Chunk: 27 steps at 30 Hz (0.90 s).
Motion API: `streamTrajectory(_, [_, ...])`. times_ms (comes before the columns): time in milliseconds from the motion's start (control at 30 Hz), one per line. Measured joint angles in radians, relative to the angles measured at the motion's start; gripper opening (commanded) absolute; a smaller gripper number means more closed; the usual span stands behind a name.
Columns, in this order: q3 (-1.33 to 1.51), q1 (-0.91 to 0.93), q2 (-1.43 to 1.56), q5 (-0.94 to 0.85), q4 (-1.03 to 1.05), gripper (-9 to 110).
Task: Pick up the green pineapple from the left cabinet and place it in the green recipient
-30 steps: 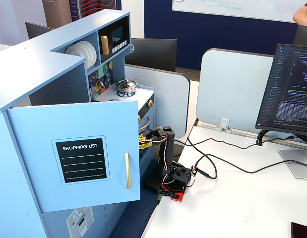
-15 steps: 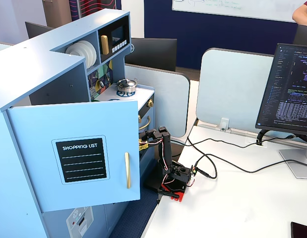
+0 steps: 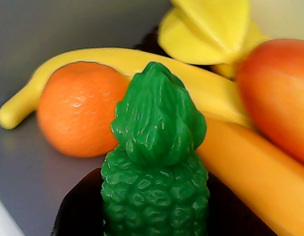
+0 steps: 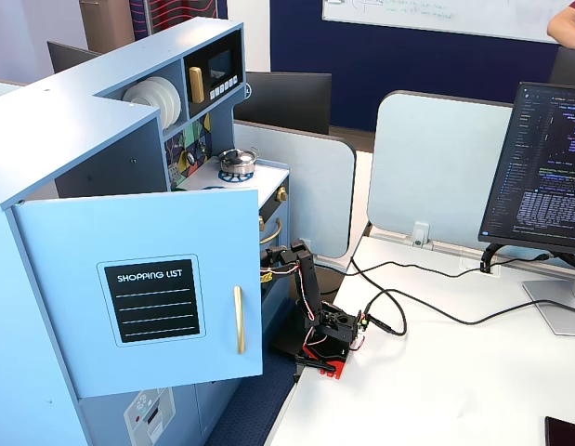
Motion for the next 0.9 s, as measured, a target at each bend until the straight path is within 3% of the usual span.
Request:
streamTrajectory(200, [0.095, 0.003, 0.103, -0.127, -0.038, 0])
streamTrajectory(500, [0.445, -0.029, 0.624, -0.215, -0.049, 0])
streamTrajectory(900, [0.598, 0.112, 1.154, -0.164, 0.318, 0])
